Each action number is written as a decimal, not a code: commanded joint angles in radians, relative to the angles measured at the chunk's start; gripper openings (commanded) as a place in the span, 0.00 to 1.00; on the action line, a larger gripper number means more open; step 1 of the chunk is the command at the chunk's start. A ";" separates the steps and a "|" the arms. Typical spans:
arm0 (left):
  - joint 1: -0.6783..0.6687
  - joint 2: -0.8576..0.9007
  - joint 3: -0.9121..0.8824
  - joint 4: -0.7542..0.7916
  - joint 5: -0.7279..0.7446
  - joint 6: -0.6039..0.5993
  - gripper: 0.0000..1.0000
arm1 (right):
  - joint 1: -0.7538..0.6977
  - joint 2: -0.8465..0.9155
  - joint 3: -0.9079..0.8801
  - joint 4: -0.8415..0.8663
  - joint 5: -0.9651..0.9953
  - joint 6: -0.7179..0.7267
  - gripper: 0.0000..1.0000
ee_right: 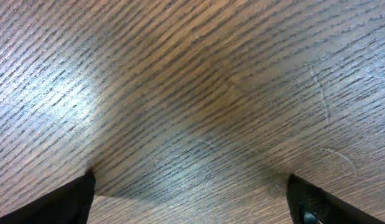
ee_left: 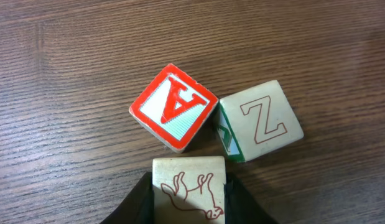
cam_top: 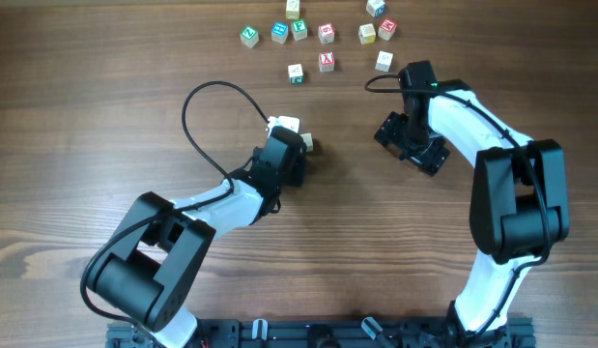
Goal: Form a circle
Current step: 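Lower the 1 block below the A and Z blocks with the left gripper, then open the left gripper and lift it back away from the blocks, then move the right gripper over the three-block group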
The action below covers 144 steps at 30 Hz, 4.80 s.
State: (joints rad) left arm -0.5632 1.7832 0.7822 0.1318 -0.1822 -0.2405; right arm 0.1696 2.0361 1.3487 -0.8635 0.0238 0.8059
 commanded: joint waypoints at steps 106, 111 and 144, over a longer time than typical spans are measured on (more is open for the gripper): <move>0.476 -0.203 -0.010 -0.331 -0.167 -0.717 1.00 | 0.381 -0.178 -0.035 0.458 -0.220 -0.404 0.04; 0.476 -0.203 -0.010 -0.331 -0.167 -0.717 1.00 | 0.381 -0.129 -0.035 0.489 -0.211 -0.352 0.04; 0.476 -0.203 -0.010 -0.331 -0.167 -0.717 1.00 | 0.462 0.007 -0.035 0.676 -0.361 -0.433 0.05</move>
State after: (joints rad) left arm -0.0910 1.5745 0.7738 -0.1989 -0.3256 -0.9459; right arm 0.6243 2.0163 1.3159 -0.1932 -0.3180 0.3954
